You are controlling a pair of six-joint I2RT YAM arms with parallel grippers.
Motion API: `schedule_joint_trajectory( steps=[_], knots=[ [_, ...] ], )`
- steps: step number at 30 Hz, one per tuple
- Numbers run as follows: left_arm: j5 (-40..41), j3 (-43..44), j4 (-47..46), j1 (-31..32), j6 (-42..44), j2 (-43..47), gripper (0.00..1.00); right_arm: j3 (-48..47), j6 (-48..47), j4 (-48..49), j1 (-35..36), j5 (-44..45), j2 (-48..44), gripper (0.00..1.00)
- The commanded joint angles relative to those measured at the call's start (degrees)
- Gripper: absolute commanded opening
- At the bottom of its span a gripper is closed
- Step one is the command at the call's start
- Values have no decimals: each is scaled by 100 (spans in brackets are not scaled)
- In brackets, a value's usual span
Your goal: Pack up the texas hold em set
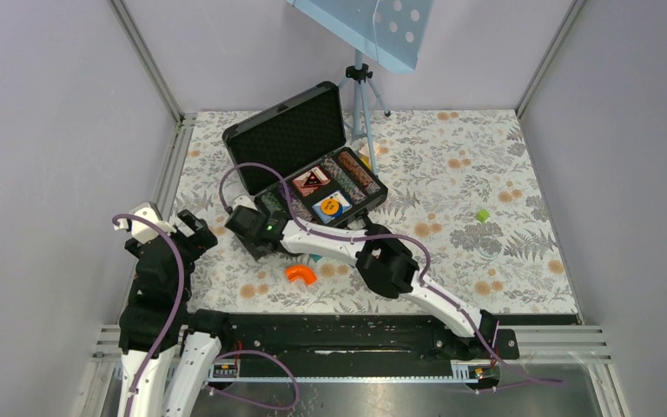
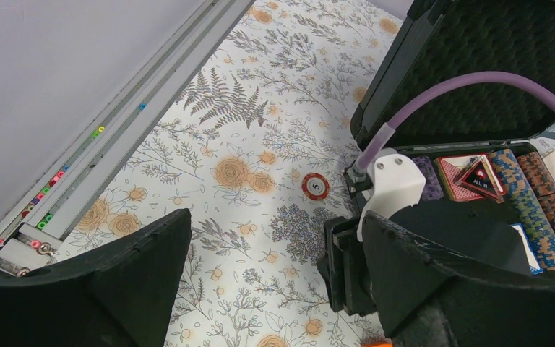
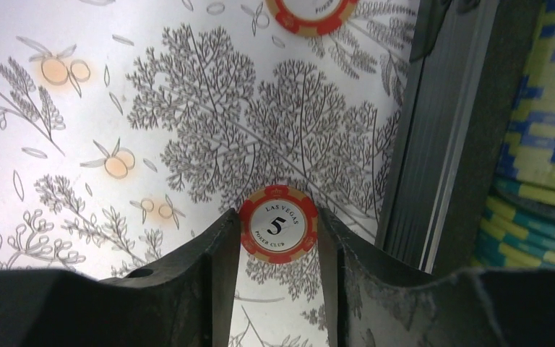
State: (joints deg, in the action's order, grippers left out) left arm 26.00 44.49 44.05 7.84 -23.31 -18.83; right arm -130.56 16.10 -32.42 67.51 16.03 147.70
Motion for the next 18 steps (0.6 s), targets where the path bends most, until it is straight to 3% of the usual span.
schedule_joint_trajectory(
  steps=[1, 18],
  knots=[
    [134, 4, -239, 12, 57, 53, 87, 573, 176, -296, 83, 67, -335, 45],
    [165, -2, -245, 12, 40, 51, 87, 888, 453, 70, 167, -205, -1118, 44]
  ],
)
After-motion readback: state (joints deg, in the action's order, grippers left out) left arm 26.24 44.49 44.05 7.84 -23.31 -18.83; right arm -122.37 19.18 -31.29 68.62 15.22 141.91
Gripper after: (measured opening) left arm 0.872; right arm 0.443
